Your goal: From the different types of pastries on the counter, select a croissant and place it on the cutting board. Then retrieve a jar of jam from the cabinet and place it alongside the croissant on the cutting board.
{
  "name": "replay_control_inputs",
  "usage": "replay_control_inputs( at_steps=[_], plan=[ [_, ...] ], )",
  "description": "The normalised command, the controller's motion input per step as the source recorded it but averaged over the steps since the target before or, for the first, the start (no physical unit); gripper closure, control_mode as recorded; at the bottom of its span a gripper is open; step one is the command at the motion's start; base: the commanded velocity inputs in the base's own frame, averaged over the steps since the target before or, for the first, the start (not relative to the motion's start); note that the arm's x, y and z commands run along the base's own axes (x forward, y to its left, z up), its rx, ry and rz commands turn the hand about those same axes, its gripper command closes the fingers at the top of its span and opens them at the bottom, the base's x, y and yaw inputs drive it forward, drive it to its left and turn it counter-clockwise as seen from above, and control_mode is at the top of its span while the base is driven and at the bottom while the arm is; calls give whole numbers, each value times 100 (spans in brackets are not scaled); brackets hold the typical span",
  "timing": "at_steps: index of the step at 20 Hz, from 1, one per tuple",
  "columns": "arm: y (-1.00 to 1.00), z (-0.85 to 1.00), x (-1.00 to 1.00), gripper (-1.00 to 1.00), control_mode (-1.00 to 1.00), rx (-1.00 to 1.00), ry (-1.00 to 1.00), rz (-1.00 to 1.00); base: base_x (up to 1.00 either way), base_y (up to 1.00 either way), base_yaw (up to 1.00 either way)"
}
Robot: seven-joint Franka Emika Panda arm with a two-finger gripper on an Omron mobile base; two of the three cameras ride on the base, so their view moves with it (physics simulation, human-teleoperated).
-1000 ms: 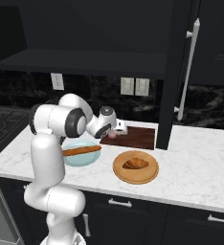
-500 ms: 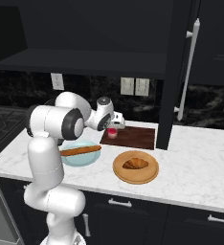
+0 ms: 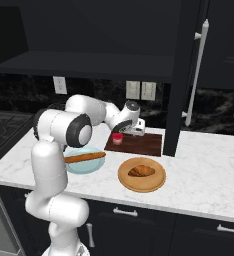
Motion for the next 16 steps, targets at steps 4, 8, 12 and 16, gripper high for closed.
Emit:
replay_control_inputs(
  at_steps=[4,8,12,16],
  plan=[
    [-30,-41,-94,-100,-100,0,0,0,0,0,0],
    [-34,-30,-100,-100,-100,0,-3,0,0,0,0],
    [-2,25,-10,-100,-100,4,-1,0,0,0,0],
    [-1,100,-1,-100,-100,3,2,0,0,0,0]
  ],
)
